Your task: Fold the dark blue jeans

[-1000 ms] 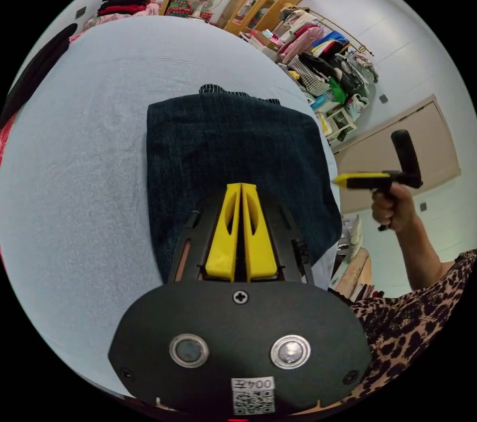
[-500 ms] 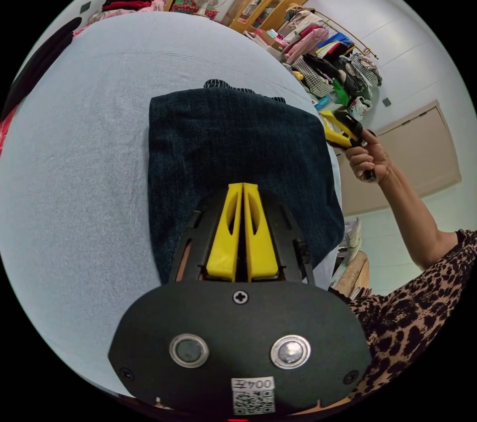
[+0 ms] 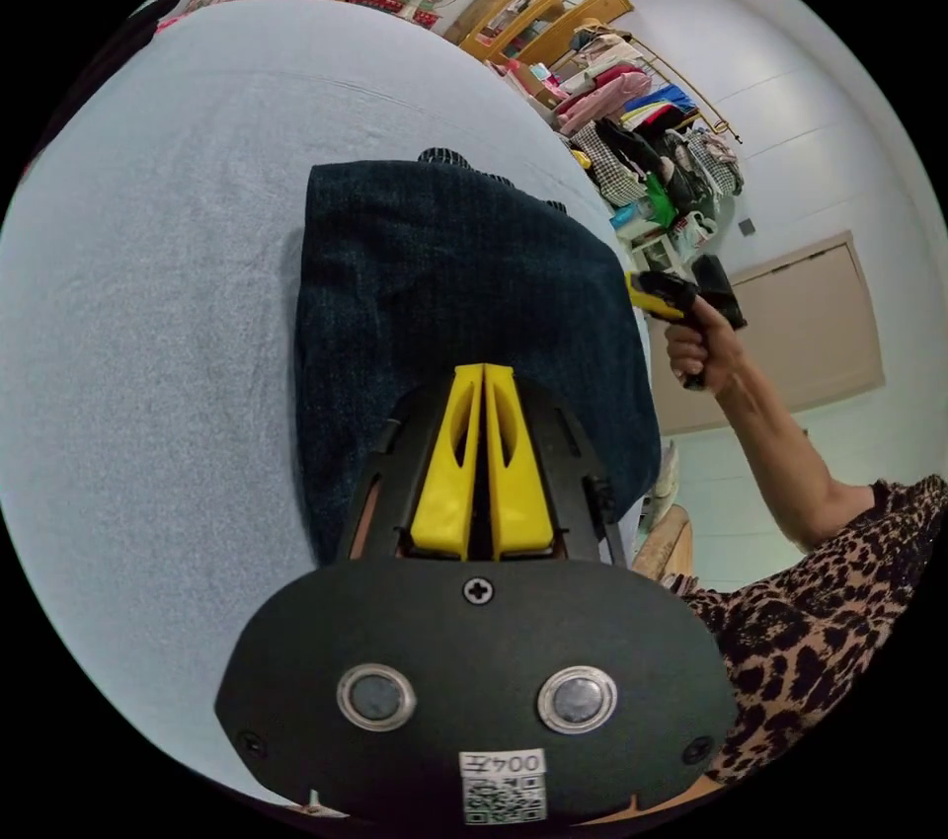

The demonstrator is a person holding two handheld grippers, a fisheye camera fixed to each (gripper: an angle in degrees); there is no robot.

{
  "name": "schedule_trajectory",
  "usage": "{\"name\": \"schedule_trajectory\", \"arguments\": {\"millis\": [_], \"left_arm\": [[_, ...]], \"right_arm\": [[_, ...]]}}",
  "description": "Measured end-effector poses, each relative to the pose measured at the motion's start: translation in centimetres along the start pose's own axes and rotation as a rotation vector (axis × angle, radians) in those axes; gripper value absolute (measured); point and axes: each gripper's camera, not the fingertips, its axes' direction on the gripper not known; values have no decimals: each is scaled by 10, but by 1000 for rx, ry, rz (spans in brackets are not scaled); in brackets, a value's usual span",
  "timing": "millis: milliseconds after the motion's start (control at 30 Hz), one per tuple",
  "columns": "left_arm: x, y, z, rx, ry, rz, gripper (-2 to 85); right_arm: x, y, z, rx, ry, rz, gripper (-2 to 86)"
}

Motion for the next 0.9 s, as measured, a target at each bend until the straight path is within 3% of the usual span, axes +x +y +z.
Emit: {"name": "schedule_trajectory", "arguments": {"millis": [233,400,567,900], "left_arm": [[-29,20,-64,84,229,24,54],[-75,80,-115,62,207,2,73],[-107,142,-125,83,236,-65,88],[-135,151,-122,61,232,-95,59]], "right_arm": [[18,145,-1,-52,-104,-48,117],[42,211,13,45,-180,9,119],[32,230,25,63,-50,-106,111],[18,229,53,-35,144,-237,27]]}}
